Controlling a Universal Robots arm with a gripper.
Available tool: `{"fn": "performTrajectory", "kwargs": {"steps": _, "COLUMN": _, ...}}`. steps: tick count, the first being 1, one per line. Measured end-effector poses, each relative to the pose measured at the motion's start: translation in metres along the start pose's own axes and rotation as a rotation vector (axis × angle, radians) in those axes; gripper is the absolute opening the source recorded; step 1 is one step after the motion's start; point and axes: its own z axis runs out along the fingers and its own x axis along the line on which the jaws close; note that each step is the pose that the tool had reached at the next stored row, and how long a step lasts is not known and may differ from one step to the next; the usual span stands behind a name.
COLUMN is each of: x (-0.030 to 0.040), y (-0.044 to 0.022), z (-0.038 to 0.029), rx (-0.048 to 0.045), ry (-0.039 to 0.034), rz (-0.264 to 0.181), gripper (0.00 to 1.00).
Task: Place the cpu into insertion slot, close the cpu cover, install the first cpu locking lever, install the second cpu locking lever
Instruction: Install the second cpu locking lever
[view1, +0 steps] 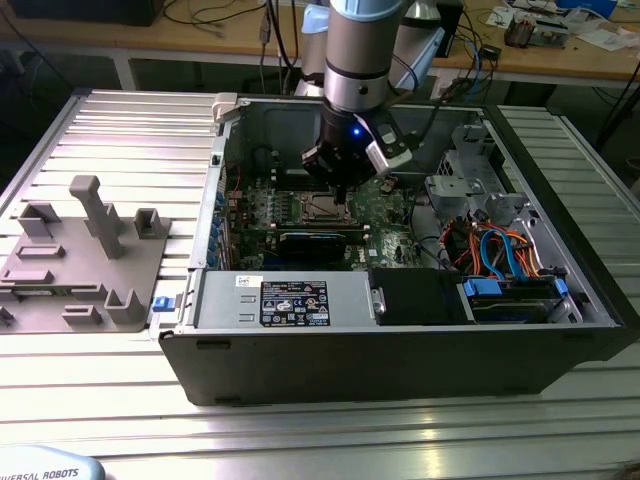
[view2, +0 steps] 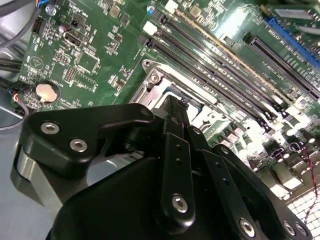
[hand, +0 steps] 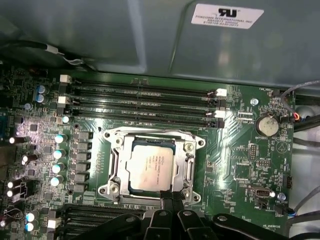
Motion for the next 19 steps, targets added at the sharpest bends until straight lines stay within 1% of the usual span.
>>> {"fn": "performTrajectory", "kwargs": {"steps": 7, "x": 0.0008, "y": -0.0094, "z": -0.0003, "rx": -0.0030, "ry": -0.0001, "rz": 0.000, "gripper": 0.11}}
{"fn": "performTrajectory", "kwargs": {"steps": 11, "x": 0.0014, "y": -0.0147, "z": -0.0005, "rx": -0.0109, "ry": -0.0008, "rz": 0.000, "gripper": 0.11}}
{"fn": "performTrajectory", "kwargs": {"steps": 12, "x": 0.0017, "y": -0.0178, "z": -0.0005, "rx": -0.0168, "ry": -0.0014, "rz": 0.000, "gripper": 0.11}}
{"fn": "performTrajectory", "kwargs": {"steps": 13, "x": 0.0020, "y": -0.0208, "z": -0.0006, "rx": -0.0248, "ry": -0.0020, "rz": 0.001, "gripper": 0.11}}
{"fn": "performTrajectory", "kwargs": {"steps": 14, "x": 0.0022, "y": -0.0224, "z": -0.0006, "rx": -0.0302, "ry": -0.0024, "rz": 0.001, "gripper": 0.11}}
{"fn": "performTrajectory", "kwargs": {"steps": 15, "x": 0.0024, "y": -0.0237, "z": -0.0007, "rx": -0.0353, "ry": -0.0028, "rz": 0.001, "gripper": 0.11}}
{"fn": "performTrajectory", "kwargs": {"steps": 16, "x": 0.0027, "y": -0.0250, "z": -0.0006, "rx": -0.0436, "ry": -0.0035, "rz": 0.001, "gripper": 0.11}}
{"fn": "performTrajectory", "kwargs": {"steps": 17, "x": 0.0029, "y": -0.0257, "z": -0.0005, "rx": -0.0488, "ry": -0.0040, "rz": 0.001, "gripper": 0.11}}
{"fn": "performTrajectory", "kwargs": {"steps": 19, "x": 0.0038, "y": -0.0273, "z": -0.0003, "rx": -0.0641, "ry": -0.0052, "rz": 0.001, "gripper": 0.11}}
